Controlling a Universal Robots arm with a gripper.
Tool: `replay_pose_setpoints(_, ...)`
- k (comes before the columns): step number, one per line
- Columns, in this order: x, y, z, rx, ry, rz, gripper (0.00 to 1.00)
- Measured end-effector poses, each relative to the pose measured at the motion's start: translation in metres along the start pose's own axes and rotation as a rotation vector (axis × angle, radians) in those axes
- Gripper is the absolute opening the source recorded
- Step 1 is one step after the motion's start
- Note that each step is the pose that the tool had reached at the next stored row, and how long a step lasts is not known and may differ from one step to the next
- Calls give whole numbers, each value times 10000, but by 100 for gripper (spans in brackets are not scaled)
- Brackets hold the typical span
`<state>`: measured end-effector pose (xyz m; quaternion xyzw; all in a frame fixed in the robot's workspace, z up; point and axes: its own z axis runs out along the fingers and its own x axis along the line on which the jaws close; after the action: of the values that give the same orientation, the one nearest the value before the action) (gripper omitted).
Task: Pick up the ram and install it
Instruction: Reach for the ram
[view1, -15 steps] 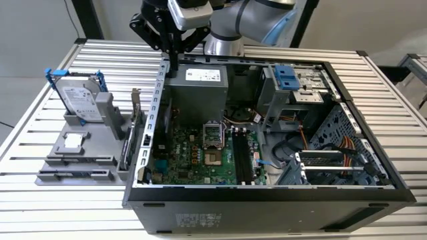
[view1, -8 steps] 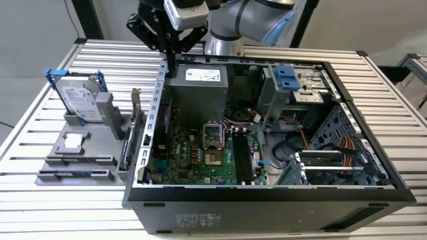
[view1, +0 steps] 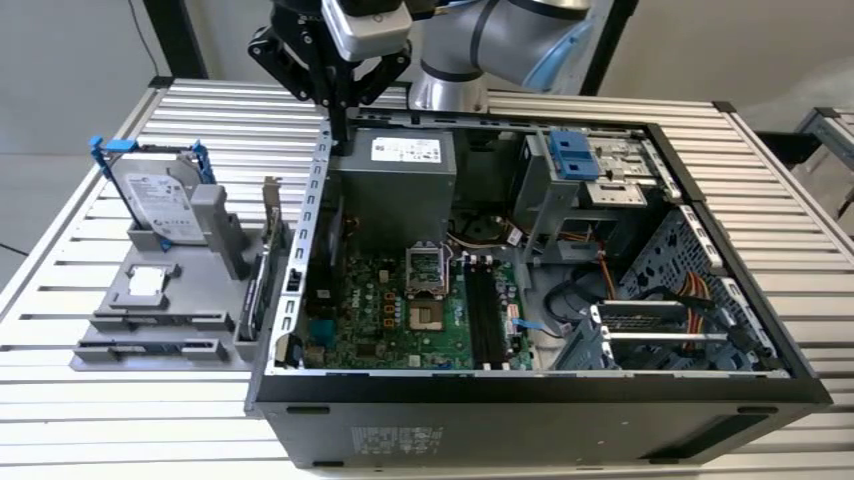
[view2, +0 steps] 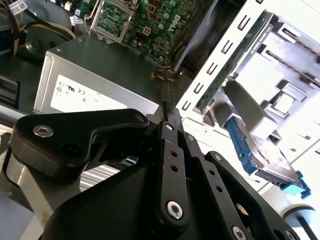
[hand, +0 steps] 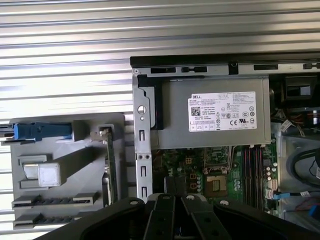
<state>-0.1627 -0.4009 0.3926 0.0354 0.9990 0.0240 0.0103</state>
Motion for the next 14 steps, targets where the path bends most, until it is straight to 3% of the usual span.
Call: replay_pose_setpoints(14, 30, -4, -1, -1, 0, 0, 0)
